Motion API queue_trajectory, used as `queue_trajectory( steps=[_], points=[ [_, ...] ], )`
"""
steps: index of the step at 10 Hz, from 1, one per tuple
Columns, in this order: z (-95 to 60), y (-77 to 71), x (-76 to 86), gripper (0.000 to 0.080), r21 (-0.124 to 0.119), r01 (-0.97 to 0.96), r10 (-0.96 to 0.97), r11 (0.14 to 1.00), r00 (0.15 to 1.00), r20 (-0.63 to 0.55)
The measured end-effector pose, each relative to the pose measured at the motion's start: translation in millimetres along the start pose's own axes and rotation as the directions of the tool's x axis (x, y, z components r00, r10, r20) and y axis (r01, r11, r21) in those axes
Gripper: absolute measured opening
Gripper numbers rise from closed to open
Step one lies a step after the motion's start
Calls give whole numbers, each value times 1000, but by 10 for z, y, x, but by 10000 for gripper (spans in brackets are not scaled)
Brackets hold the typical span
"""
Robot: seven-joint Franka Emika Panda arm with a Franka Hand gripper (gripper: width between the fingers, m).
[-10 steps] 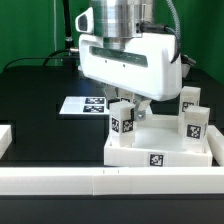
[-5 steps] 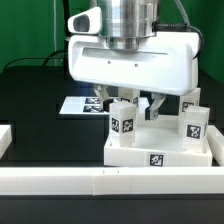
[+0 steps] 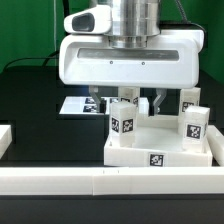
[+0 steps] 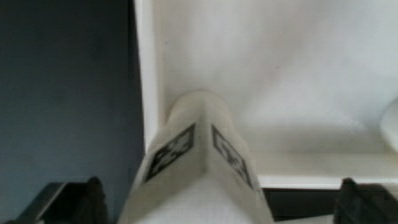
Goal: Assemble square table
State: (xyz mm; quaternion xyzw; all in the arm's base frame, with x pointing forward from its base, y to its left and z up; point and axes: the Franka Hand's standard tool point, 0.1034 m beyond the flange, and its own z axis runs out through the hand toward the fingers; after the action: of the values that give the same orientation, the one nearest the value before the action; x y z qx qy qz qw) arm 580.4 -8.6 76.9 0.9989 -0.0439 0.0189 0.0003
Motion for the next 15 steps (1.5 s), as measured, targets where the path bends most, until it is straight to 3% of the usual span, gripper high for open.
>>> queue_trajectory(
  steps=[4,5,6,8,9,12,15],
  points=[
    [0,42,6,649,-12,288,-288,958,958,2],
    [0,43,6,521,-12,278,-278,960,961,2],
    [4,45,5,521,-12,278,-278,960,961,3],
    [7,45,3,285,-12,245,-245,969,970,3],
    [7,45,3,285,-12,245,-245,969,970,3],
    [7,52,3,285,-9,-4,4,1000,1000,0],
    [9,39,0,285,-4,-351,351,937,937,-3]
  ],
)
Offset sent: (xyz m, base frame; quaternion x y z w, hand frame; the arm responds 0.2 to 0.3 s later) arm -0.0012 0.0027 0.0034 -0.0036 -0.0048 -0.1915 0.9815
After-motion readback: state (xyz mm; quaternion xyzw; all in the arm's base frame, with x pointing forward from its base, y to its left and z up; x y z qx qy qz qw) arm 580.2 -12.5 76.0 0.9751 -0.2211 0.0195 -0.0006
